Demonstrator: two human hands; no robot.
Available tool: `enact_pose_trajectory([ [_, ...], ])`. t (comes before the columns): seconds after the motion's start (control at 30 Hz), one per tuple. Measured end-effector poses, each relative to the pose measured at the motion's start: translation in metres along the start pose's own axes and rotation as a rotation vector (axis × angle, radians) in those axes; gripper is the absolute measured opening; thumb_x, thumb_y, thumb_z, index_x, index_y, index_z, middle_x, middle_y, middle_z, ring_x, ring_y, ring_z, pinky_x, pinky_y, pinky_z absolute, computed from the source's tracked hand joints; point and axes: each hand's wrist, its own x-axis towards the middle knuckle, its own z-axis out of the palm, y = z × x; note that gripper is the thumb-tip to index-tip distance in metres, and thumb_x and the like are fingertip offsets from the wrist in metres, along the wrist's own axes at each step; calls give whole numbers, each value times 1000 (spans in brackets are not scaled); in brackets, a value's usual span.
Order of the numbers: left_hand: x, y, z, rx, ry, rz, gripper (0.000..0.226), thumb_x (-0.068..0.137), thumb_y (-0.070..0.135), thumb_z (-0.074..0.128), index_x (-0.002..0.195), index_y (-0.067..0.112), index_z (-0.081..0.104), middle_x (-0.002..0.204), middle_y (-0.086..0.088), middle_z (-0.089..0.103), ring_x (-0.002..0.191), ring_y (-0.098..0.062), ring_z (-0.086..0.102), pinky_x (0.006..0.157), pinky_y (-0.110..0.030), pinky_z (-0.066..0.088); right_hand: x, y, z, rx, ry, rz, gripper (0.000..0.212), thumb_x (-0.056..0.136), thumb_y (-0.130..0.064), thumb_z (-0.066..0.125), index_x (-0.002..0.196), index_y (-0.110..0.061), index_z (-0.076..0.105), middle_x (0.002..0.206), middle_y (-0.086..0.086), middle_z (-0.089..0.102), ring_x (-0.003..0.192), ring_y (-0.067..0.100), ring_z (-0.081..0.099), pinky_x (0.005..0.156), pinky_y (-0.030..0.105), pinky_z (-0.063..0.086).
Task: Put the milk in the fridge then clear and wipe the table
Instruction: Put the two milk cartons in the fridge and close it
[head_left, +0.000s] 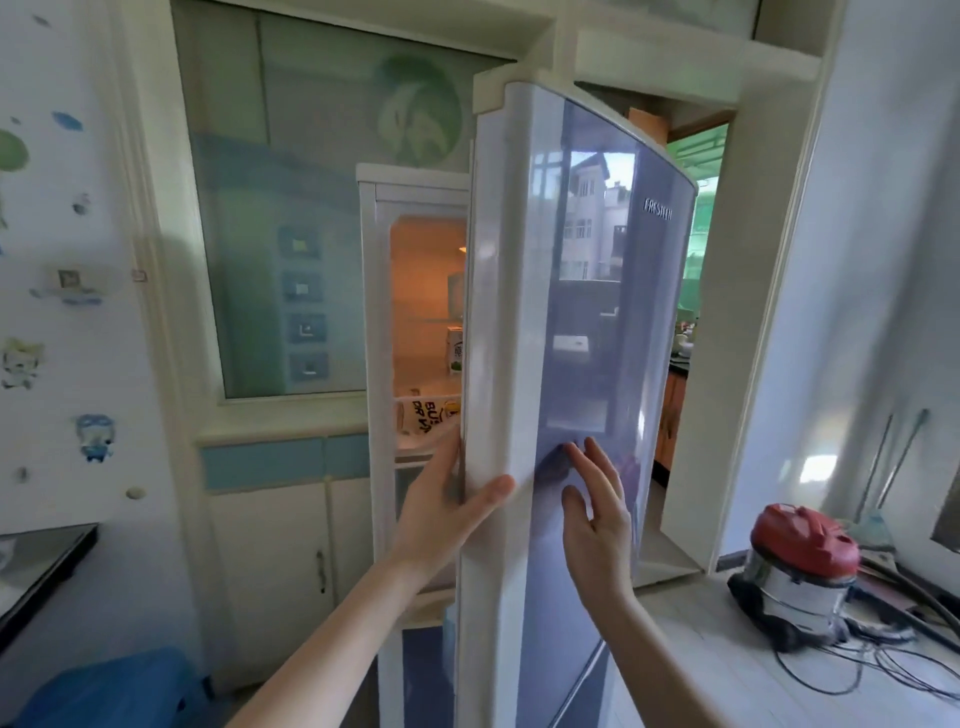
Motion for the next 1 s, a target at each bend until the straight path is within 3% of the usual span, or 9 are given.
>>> enact_pose_trajectory([
  [0.1, 12, -16, -19, 3, -29, -9, 67, 61, 69, 62, 120, 61, 32, 120, 34, 53, 110, 10, 53, 85, -14, 47, 13, 10, 16, -131, 43, 2, 55, 85, 13, 48, 126, -25, 47, 143, 4, 39, 129, 7, 36, 98, -1, 30],
  [0.17, 19, -25, -30, 5, -27, -16, 60, 64, 64, 61, 115, 67, 31, 117, 37, 54, 105, 10, 56, 80, -9, 46, 21, 16, 24, -206, 47, 18, 54, 86, 10, 47, 133, -16, 43, 146, 4, 35, 126, 1, 31, 92, -5, 28],
  [0.2, 22, -29, -36, 3, -18, -20, 58, 65, 62, 60, 114, 68, 31, 117, 35, 55, 102, 9, 57, 79, -7, 46, 25, 18, 28, -237, 36, 34, 55, 87, 9, 47, 135, -17, 41, 148, 2, 33, 126, 0, 29, 96, 1, 30],
  [0.3, 32, -40, -50, -15, 27, -11, 54, 67, 57, 60, 115, 60, 35, 119, 25, 57, 99, 9, 60, 77, -5, 45, 36, 26, 41, -311, 11, 68, 59, 87, 7, 45, 138, -21, 36, 151, 0, 26, 136, 11, 27, 108, 36, 36],
  [0.37, 39, -50, -57, -28, 59, -9, 59, 67, 58, 57, 123, 48, 40, 122, 20, 58, 103, 8, 59, 79, -5, 44, 42, 32, 50, -365, -18, 69, 58, 87, 7, 44, 138, -21, 36, 152, 3, 23, 140, 20, 25, 110, 42, 33],
  [0.5, 55, -72, -70, 31, 120, -30, 73, 76, 61, 53, 138, 24, 38, 122, 12, 57, 108, -3, 56, 93, -18, 44, 51, 44, 67, -462, -93, 23, 59, 87, 9, 42, 138, -21, 37, 153, 4, 20, 141, 21, 20, 109, 31, 27],
  [0.63, 71, -87, -78, 120, 207, -105, 62, 88, 42, 47, 141, 14, 33, 126, 7, 53, 117, -7, 48, 95, -14, 35, 59, 56, 79, -522, -154, 3, 59, 86, 10, 40, 137, -19, 38, 154, 2, 19, 142, 18, 17, 104, 19, 21],
  [0.87, 110, -114, -95, 142, 258, -174, 53, 95, 33, 40, 143, 14, 29, 145, 1, 41, 134, -12, 37, 113, -33, 27, 80, 74, 106, -556, -201, -17, 57, 86, 11, 38, 135, -17, 42, 153, 2, 20, 141, 18, 20, 100, 12, 18],
  [1.0, 127, -122, -99, 125, 246, -192, 54, 96, 33, 38, 146, 18, 23, 148, 5, 36, 136, -10, 33, 114, -30, 24, 91, 81, 115, -565, -234, -32, 56, 86, 11, 36, 135, -15, 42, 153, 2, 20, 142, 18, 20, 100, 12, 19],
])
